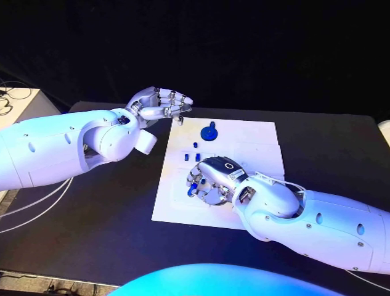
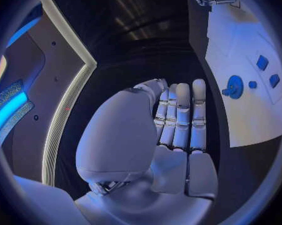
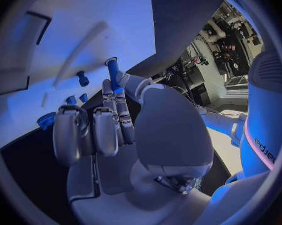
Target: Assemble the parts on the task board
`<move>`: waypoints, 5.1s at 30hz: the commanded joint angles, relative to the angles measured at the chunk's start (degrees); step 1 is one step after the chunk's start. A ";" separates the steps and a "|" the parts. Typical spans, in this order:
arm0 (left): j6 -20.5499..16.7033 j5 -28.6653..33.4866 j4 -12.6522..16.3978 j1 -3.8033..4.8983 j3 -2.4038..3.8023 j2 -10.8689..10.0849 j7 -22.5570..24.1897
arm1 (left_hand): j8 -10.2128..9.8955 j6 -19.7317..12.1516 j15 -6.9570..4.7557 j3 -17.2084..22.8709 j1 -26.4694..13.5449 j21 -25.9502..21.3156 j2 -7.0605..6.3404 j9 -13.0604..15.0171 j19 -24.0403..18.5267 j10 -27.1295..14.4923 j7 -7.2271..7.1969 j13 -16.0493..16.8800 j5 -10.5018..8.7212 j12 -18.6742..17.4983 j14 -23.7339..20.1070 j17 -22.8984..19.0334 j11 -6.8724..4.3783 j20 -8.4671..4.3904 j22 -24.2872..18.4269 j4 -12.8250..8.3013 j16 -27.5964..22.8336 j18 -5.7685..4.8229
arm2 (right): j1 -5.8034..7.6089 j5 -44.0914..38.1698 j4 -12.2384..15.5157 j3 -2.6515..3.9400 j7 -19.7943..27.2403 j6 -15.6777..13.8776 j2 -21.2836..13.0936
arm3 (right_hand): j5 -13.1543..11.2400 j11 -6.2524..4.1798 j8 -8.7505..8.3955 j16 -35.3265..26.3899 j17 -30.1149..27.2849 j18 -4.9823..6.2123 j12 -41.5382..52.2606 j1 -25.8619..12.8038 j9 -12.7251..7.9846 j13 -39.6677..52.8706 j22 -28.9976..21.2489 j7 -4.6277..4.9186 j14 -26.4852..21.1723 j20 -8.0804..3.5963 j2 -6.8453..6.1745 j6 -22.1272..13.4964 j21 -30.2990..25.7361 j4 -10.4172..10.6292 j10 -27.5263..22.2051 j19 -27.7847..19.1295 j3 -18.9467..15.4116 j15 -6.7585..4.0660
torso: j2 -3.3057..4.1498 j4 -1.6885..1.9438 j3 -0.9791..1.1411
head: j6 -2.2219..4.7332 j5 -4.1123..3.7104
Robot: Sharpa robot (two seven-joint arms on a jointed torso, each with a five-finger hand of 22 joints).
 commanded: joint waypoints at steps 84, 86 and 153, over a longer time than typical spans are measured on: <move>1.12 0.49 0.00 -0.60 -0.28 -0.27 -0.02 | 0.21 -0.41 0.31 0.12 -0.75 -0.56 0.01 0.29 0.46 -0.62 -0.03 0.22 -0.36 0.23 -0.12 0.25 -0.05 -0.09 -0.29 -0.34 -0.23 0.80 | 5.46 23.40 16.18 -0.97 -14.02 2.27 -33.51 | 0.30 -3.88 6.33 8.17 15.52 -2.49 74.95 -6.53 6.09 78.59 14.90 -1.28 4.95 -1.46 5.96 -6.12 10.35 15.68 15.82 5.86 -43.47 -1.79 | -1.56 -1.64 0.08 | 1.75 -6.21; 1.16 0.49 0.09 -0.62 -0.28 -0.33 -0.01 | 0.21 -0.41 0.31 0.12 -0.75 -0.56 0.01 0.29 0.46 -0.62 -0.03 0.22 -0.36 0.23 -0.12 0.25 -0.05 -0.09 -0.29 -0.34 -0.23 0.80 | 4.61 22.09 15.87 -1.03 -15.14 1.57 -32.79 | 0.30 -3.89 6.42 8.17 15.53 -2.50 74.90 -6.84 6.16 78.59 14.91 -1.30 4.95 -1.46 5.88 -6.12 10.39 15.71 15.78 5.87 -43.80 -1.79 | -1.46 -1.48 0.06 | 1.76 -6.38; 2.29 0.50 0.49 -0.67 -0.28 -1.44 -0.99 | 0.26 -0.51 0.35 0.11 -1.20 -0.79 0.09 0.40 0.52 -0.73 -0.03 0.28 -0.32 0.26 -0.12 0.34 -0.03 -0.05 -0.43 -0.11 -0.26 0.79 | 0.12 19.95 10.01 -0.81 -19.41 -8.80 -21.05 | 0.37 -4.98 9.03 9.23 18.81 -2.62 74.99 -5.32 7.34 80.06 15.09 -2.55 5.55 -2.10 8.68 -3.72 10.99 15.23 16.55 5.99 -42.71 -2.62 | -1.55 -1.57 0.02 | 0.80 -5.06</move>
